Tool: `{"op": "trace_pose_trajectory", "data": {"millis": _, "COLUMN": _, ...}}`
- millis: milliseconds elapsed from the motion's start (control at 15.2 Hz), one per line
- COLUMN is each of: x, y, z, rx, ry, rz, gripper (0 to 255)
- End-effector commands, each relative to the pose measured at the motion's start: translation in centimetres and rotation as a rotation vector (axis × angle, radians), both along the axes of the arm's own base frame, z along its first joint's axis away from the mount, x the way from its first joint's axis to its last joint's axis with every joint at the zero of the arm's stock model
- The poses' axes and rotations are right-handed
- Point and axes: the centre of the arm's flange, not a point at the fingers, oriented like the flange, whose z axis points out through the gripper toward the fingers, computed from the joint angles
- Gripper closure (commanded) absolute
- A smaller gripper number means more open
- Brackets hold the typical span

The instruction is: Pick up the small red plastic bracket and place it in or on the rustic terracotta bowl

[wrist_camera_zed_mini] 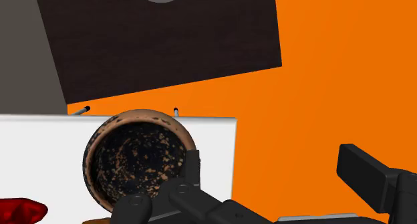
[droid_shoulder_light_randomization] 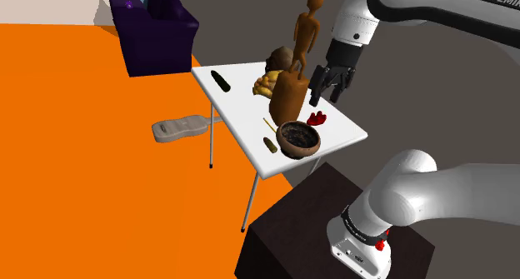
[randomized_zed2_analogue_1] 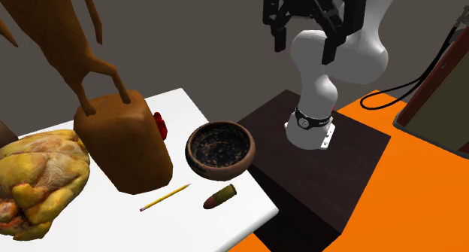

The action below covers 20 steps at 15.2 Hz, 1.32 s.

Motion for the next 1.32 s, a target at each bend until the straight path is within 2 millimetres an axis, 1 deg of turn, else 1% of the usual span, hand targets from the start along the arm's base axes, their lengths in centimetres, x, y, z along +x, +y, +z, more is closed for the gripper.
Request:
{"op": "trace_pose_trajectory", "data": {"millis": 0, "x": 0.0, "y": 0.0, "z": 0.0, "rx": 0.0, "ry": 0.0, "rz": 0.0, "gripper": 0}}
{"op": "trace_pose_trajectory", "data": {"millis": 1254, "x": 8.5, "y": -17.9, "z": -13.7, "rx": -0.059, "ry": -0.042, "rz": -0.035, "gripper": 0}}
